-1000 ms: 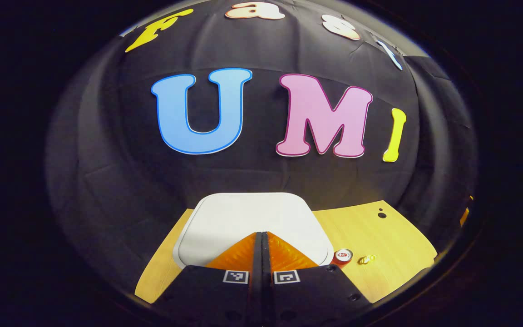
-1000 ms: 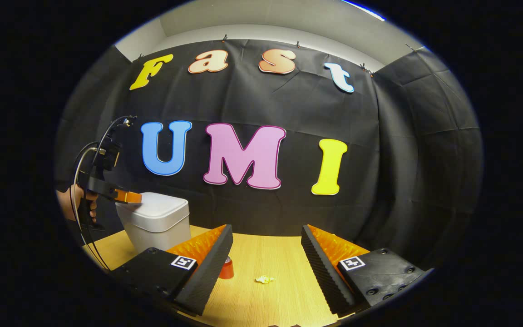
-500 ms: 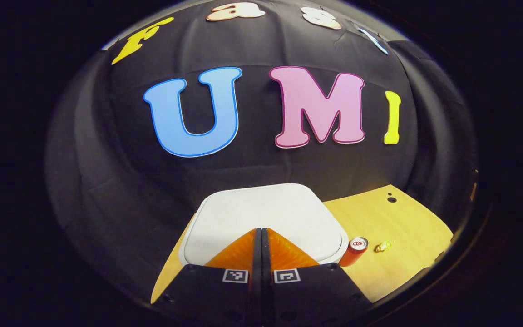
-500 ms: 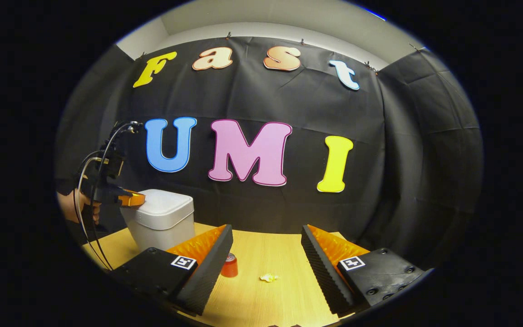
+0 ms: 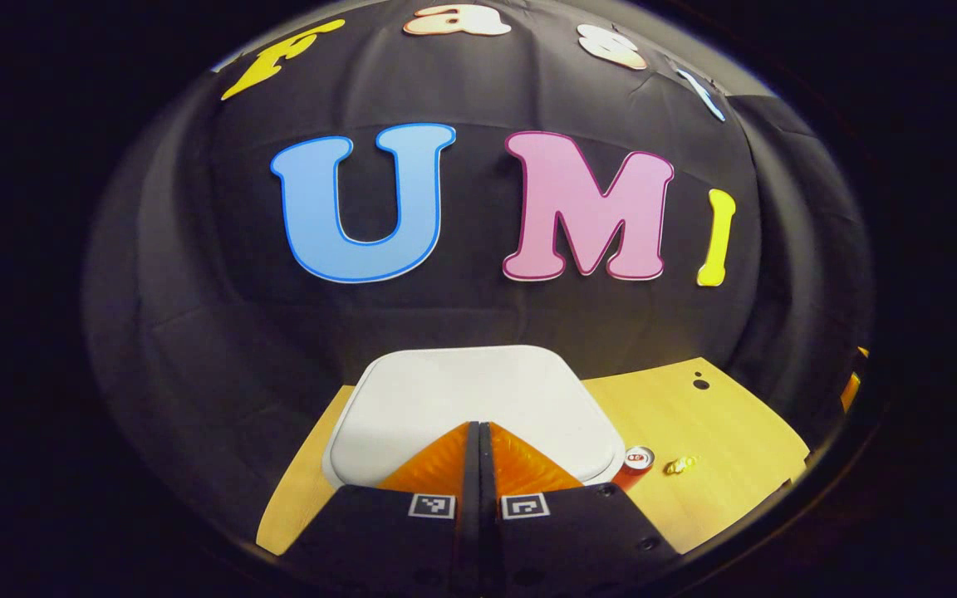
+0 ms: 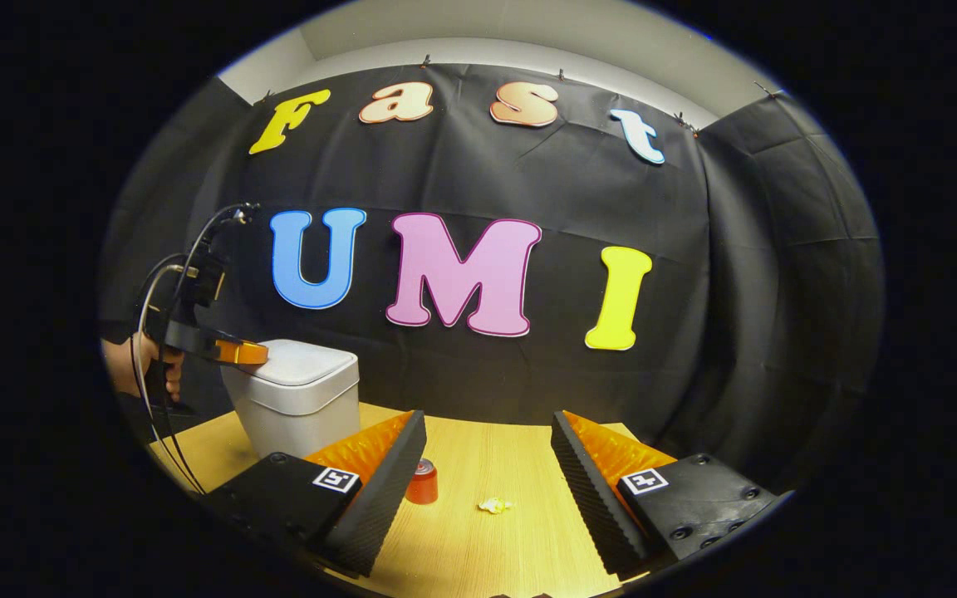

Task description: Press the lid of the desktop garbage bin to open it, pick up the crumpled paper on the desktop and throw it into the bin, then pick up the pop can on the desktop and drop it into the bin, and finally close the garbage bin lid.

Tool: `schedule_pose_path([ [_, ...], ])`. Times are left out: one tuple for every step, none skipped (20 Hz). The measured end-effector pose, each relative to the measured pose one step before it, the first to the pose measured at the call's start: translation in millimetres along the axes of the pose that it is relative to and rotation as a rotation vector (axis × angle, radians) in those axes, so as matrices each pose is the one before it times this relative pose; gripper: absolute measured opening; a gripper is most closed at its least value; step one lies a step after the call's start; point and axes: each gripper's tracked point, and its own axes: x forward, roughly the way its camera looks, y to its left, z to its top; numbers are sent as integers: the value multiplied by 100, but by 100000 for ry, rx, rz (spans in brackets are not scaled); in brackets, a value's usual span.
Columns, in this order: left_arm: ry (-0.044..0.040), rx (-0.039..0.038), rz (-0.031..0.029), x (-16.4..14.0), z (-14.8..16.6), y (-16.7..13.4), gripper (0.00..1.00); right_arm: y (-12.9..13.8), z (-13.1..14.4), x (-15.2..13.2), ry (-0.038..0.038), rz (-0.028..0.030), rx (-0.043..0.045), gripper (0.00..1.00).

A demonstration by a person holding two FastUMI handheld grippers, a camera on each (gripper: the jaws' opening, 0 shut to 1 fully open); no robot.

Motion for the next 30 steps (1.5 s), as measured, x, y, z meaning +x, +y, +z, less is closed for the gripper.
schedule_pose_path([
  [-2426,-1516,677,-250,1165,-155,6,-78,208,42,-514,-234,896,98],
  [-4082,-442,1148,-283,1646,-48,6,168,85,5,-27,511,653,98],
  [-3835,265,859,-259,1790,-8,6,218,-6,-101,108,423,-199,98],
  [-3012,660,23,-258,1282,-234,6,55,87,-75,-69,122,-810,98],
  [-2893,1047,-449,-246,1448,-261,6,-20,25,74,-73,323,-331,98],
  [-2937,1075,65,-297,1441,-128,6,99,-47,-50,249,297,368,98],
  [-2859,787,0,-392,1496,-163,6,-8,-8,-12,298,261,689,98],
  [-3601,671,-117,-516,1440,-314,6,-120,10,61,168,-151,267,98],
  [-3753,923,102,-570,1465,-289,6,-184,-8,34,61,-349,-137,98],
  [-3927,1220,26,-627,1226,-307,6,-174,-50,-12,211,-197,-38,98],
  [-3253,713,-2115,-628,1182,-825,6,-120,-47,100,215,-81,210,98],
  [-2599,286,-2134,-636,702,-978,7,-130,21,92,84,-39,311,98],
  [-2169,-471,-2917,-823,793,-1212,10,-89,-31,104,-23,62,231,98],
  [-1967,-781,-1414,-696,531,-719,18,-42,34,195,77,192,124,98],
  [-1588,-960,-251,-777,532,-606,36,-38,32,124,118,353,87,98],
  [-1294,-1111,-864,-487,273,-774,51,28,-10,124,255,322,197,98],
  [449,-1121,-601,-446,237,-631,66,-40,-97,221,624,403,420,98],
  [282,-967,227,-588,-107,-348,81,11,14,89,342,555,456,98],
  [-144,-471,429,-478,147,-321,95,-10,177,132,-290,146,319,98],
  [-978,-232,1063,-493,160,-238,95,-174,155,196,-175,179,194,98],
  [-1370,-96,852,-505,60,-245,95,-9,-173,260,530,427,222,98],
  [-992,-891,851,-587,-250,-225,95,-90,-506,360,1318,278,292,98],
  [-409,-1651,541,-663,-267,-304,95,-144,-597,388,2138,-17,365,98],
  [51,-2126,559,-697,-474,-333,95,-185,-811,375,2463,126,239,98],
  [289,-2061,1116,-721,-389,-132,96,-70,-581,435,2005,315,-18,98],
  [597,-1874,1322,-629,-463,0,97,-125,-701,563,2145,455,-503,98],
  [1154,-1701,891,-631,-598,-127,98,-158,-832,694,2059,710,-573,98],
  [1726,-994,514,-499,-842,-209,97,-100,-888,888,2876,938,-155,98],
  [2052,-98,498,-474,-795,-160,96,-128,-1177,993,4296,1753,293,98],
  [1591,531,824,-380,-722,9,96,-196,-1118,1220,4467,1283,1170,98],
])
